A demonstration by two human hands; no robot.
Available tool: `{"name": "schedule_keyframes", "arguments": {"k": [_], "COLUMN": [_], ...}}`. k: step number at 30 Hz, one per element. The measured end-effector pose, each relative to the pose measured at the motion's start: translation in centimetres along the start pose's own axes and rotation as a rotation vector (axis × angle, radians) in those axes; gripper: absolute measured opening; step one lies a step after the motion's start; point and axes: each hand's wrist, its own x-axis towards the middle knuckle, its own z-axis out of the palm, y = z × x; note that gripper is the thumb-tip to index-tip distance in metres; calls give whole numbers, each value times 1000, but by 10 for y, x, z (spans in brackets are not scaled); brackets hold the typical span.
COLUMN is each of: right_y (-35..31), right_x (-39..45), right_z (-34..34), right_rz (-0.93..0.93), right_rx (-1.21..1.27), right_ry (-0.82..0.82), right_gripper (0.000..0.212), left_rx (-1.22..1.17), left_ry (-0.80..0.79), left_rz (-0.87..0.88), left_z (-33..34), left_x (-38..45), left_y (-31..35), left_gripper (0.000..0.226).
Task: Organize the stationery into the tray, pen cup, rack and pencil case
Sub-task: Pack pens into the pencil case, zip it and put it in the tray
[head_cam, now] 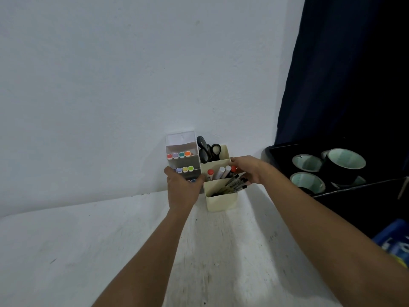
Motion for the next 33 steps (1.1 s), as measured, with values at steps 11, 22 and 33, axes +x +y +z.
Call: {"name": "schedule_keyframes", "arguments": {"k": [11,22,33], "right_y": [25,161,236], "right_x": [-67,-218,-261], "right_z": [-33,-155,-177], "right_rz": [-403,-277,177], "right_rx": [-224,-520,-495], "right_ry": [267,901,1008], "right_gripper": [41,39,61], "left_rx": [202,209,255], "left_ry": [168,-664,-710], "left_rz": [233,185,153], "left_z": [-11,85,81], "left_x": [-88,-230,-265], "left_y": [76,130,125], "left_gripper": [76,68,78]}}
